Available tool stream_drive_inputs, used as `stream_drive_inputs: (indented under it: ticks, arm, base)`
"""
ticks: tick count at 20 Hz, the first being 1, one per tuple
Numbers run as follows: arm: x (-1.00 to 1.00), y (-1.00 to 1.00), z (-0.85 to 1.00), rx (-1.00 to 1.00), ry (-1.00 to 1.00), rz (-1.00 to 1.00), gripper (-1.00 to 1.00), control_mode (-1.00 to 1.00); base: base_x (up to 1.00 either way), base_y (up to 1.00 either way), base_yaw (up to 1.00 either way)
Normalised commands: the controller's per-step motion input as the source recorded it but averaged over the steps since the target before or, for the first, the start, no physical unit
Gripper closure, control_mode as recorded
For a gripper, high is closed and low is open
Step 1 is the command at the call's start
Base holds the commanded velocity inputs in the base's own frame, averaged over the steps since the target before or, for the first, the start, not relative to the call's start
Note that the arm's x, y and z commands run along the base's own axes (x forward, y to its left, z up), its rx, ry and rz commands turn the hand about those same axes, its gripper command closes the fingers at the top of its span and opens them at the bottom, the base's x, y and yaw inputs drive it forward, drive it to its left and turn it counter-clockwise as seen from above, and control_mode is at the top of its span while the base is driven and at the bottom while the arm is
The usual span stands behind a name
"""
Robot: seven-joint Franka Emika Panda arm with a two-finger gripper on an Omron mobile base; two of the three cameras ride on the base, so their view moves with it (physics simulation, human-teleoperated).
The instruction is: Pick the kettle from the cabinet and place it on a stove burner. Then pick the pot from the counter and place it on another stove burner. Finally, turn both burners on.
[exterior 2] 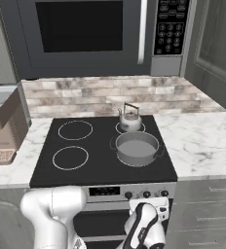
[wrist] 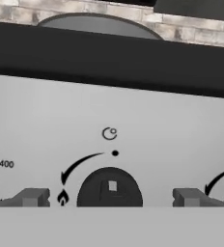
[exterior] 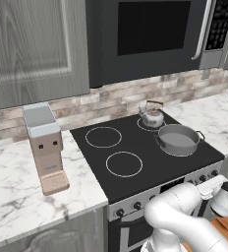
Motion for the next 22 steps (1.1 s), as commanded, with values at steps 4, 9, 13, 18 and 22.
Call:
stream_drive_inputs:
  ticks: [4,9,13,18,22]
  arm:
    - [0.09,-0.01,-0.11,0.00,-0.03,0.00,-1.00,-1.00]
    - [0.14,0.01,-0.13,0.00,-0.04,0.00,1.00,-1.00]
    - [0.12,0.00,-0.10,0.00,-0.05,0.00,1.00,-1.00]
    - [0.05,0.01,-0.07,0.00,-0.05,0.00,1.00,-1.00]
    - [0.00,0.02,0.00,0.00,-0.02,0.00,1.00,-1.00]
  base:
    - [0.00,0.00,0.00]
    - [0.00,0.00,0.00]
    - [0.00,0.00,0.00]
    - [0.00,0.00,0.00]
    - [0.00,0.00,0.00]
